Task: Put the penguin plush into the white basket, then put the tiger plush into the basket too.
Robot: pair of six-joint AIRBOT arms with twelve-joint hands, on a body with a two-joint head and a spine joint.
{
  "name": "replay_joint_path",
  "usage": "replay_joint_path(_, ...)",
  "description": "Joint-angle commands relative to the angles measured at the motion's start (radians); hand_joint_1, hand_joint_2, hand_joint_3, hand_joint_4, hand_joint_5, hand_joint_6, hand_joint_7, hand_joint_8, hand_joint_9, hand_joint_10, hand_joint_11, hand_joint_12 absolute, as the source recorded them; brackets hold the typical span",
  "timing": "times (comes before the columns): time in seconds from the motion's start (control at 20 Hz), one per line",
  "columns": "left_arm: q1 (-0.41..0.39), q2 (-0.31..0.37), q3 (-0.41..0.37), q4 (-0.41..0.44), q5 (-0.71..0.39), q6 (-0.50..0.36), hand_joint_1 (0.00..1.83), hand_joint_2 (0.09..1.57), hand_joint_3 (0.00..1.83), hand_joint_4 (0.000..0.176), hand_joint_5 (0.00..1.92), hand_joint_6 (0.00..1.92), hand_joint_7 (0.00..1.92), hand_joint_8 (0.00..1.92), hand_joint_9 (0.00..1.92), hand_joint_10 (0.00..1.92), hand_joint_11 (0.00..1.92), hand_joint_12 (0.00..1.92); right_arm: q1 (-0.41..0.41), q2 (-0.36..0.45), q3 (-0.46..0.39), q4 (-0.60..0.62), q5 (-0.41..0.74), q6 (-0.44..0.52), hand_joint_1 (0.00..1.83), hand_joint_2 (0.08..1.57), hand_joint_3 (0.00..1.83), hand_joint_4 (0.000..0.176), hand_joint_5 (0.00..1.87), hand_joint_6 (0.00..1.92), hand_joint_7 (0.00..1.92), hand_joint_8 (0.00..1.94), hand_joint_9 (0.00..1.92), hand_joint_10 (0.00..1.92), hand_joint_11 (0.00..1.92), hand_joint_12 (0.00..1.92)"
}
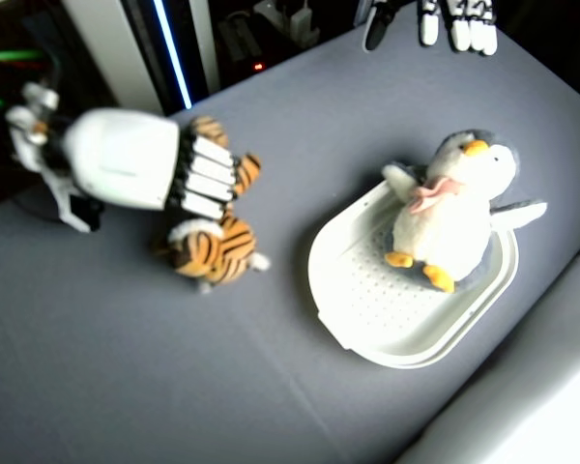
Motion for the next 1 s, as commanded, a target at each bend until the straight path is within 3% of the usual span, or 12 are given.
replay_joint_path(0.0,-0.005,-0.002,0.0,-0.006,-0.131,-0.003,0.73,0.86,0.0,0.176,0.02,0.0,0.0,0.0,0.0,0.0,0.0,0.0,0.028,-0.003,0.013,0.076,0.148,-0.032,1.2,1.23,0.01,0.0,0.93,1.07,0.57,1.51,0.64,0.83,0.48,1.11)
replay_joint_path(0.1,-0.005,-0.006,0.002,-0.008,-0.129,-0.003,0.72,0.86,0.0,0.176,0.02,0.0,0.0,0.0,0.0,0.0,0.0,0.0,0.088,-0.043,0.058,0.115,0.135,-0.051,1.21,1.2,0.01,0.0,0.98,0.98,0.64,1.46,0.73,0.71,0.56,0.99)
replay_joint_path(0.15,-0.005,-0.007,0.003,-0.01,-0.128,-0.003,0.72,0.87,0.0,0.176,0.01,0.0,0.0,0.0,0.0,0.0,0.0,0.0,0.119,-0.066,0.081,0.123,0.12,-0.053,1.19,1.22,0.0,0.0,0.9,1.01,0.69,1.53,0.77,1.07,0.74,1.44)
replay_joint_path(0.25,-0.005,-0.01,0.007,-0.011,-0.121,-0.004,0.71,0.86,0.0,0.176,0.0,0.0,0.0,0.0,0.0,0.0,0.0,0.0,0.191,-0.113,0.133,0.127,0.057,-0.054,1.16,1.24,0.0,0.0,0.83,1.18,0.67,1.51,0.73,1.03,0.7,1.36)
replay_joint_path(0.3,-0.005,-0.014,0.012,-0.011,-0.117,-0.004,0.73,0.86,0.0,0.175,0.03,0.01,0.0,0.0,0.0,0.0,0.0,0.0,0.231,-0.139,0.163,0.125,0.007,-0.055,1.17,1.25,0.0,0.0,0.84,1.25,0.64,1.47,0.78,1.12,0.76,1.46)
replay_joint_path(0.45,-0.008,-0.025,0.02,-0.01,-0.112,-0.015,0.71,0.86,0.0,0.16,0.04,0.01,0.0,0.0,0.0,0.0,0.0,0.0,0.347,-0.228,0.262,0.12,-0.14,-0.064,1.2,1.21,0.0,0.0,0.94,1.06,0.69,1.44,0.82,1.25,0.85,1.53)
replay_joint_path(0.55,-0.01,-0.026,0.022,-0.01,-0.112,-0.015,0.71,0.86,0.0,0.149,0.04,0.01,0.0,0.0,0.0,0.0,0.0,0.0,0.393,-0.276,0.313,0.114,-0.218,-0.068,1.21,1.21,0.0,0.0,0.95,1.02,0.65,1.51,0.73,1.2,0.7,1.43)
replay_joint_path(0.6,-0.01,-0.027,0.024,-0.009,-0.111,-0.015,0.73,0.88,0.01,0.138,0.04,0.01,0.0,0.0,0.0,0.0,0.0,0.0,0.422,-0.302,0.342,0.098,-0.269,-0.068,1.34,1.21,0.0,0.0,0.92,1.13,0.62,1.46,0.75,1.38,0.6,1.34)
replay_joint_path(0.8,-0.013,-0.037,0.032,-0.009,-0.109,-0.021,0.76,0.89,0.01,0.145,0.04,0.01,0.0,0.0,0.0,0.0,0.0,0.0,0.515,-0.368,0.405,0.027,-0.399,-0.068,1.34,1.22,0.0,0.0,0.92,1.04,0.58,1.52,0.7,1.53,0.59,1.45)
replay_joint_path(0.85,-0.016,-0.043,0.035,-0.009,-0.108,-0.021,0.77,0.89,0.01,0.142,0.05,0.01,0.0,0.0,0.0,0.0,0.0,0.0,0.531,-0.368,0.409,0.006,-0.416,-0.068,1.18,1.11,0.0,0.015,0.69,0.46,0.43,0.55,0.47,0.63,0.21,1.09)
replay_joint_path(0.9,-0.017,-0.045,0.036,-0.009,-0.108,-0.04,0.78,0.88,0.0,0.143,0.05,0.01,0.01,0.0,0.0,0.0,0.0,0.0,0.536,-0.368,0.405,-0.011,-0.421,-0.068,0.96,1.02,0.0,0.105,0.42,0.12,0.3,0.18,0.28,0.23,0.04,0.83)
replay_joint_path(0.95,-0.017,-0.046,0.036,-0.008,-0.109,-0.04,0.78,0.88,0.0,0.143,0.05,0.01,0.01,0.0,0.0,0.0,0.0,0.0,0.537,-0.367,0.399,-0.018,-0.422,-0.068,0.96,1.02,0.0,0.105,0.42,0.12,0.3,0.18,0.28,0.23,0.04,0.83)
